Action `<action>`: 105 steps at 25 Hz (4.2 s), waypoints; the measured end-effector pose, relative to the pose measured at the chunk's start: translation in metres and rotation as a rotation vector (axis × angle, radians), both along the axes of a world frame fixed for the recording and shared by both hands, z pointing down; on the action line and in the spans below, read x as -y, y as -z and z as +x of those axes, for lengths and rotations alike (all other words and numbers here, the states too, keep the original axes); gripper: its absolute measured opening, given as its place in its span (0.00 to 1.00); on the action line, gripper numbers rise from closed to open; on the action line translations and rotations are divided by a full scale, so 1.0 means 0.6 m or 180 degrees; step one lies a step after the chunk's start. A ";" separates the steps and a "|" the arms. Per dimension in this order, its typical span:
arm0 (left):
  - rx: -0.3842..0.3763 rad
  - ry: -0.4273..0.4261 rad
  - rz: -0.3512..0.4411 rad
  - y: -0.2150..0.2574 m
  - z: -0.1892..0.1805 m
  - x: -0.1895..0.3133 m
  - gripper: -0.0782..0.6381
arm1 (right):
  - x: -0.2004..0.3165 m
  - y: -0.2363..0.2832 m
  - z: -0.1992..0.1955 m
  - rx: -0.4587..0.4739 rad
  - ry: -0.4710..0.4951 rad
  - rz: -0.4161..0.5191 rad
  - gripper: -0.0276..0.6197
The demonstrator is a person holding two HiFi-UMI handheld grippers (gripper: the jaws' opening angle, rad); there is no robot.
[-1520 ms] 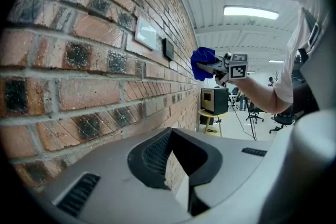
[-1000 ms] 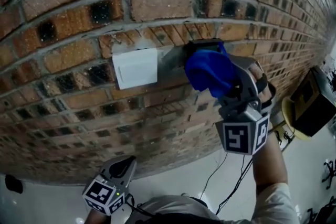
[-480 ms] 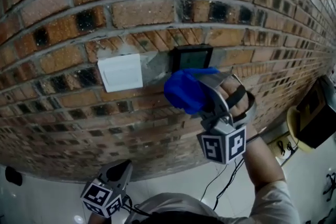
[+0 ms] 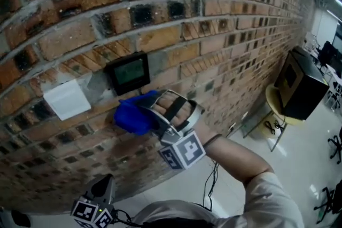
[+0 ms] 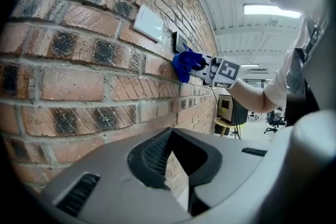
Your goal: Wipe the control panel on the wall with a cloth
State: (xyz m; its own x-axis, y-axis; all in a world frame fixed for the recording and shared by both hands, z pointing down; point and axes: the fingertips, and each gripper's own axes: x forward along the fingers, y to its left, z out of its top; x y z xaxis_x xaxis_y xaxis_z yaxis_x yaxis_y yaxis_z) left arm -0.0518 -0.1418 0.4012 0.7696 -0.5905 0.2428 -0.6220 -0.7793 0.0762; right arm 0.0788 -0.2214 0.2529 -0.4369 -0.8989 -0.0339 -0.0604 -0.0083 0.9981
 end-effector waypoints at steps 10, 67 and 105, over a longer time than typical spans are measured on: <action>0.0014 -0.0033 0.0051 0.006 -0.020 0.014 0.11 | -0.049 0.196 -0.013 0.0235 0.0115 0.0635 0.18; -0.0018 0.0199 0.0060 -0.004 -0.058 -0.017 0.11 | -0.025 0.152 -0.017 0.0218 0.0054 0.0630 0.18; 0.0019 0.0146 -0.0017 -0.023 -0.051 -0.033 0.11 | -0.013 0.096 -0.008 0.0337 0.0054 0.0453 0.18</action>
State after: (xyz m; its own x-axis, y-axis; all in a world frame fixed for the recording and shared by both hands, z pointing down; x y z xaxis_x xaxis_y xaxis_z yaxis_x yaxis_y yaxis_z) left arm -0.0824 -0.1222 0.4149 0.7403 -0.6238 0.2504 -0.6575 -0.7496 0.0764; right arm 0.0741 -0.2134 0.1952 -0.4392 -0.8742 -0.2071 -0.1665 -0.1473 0.9750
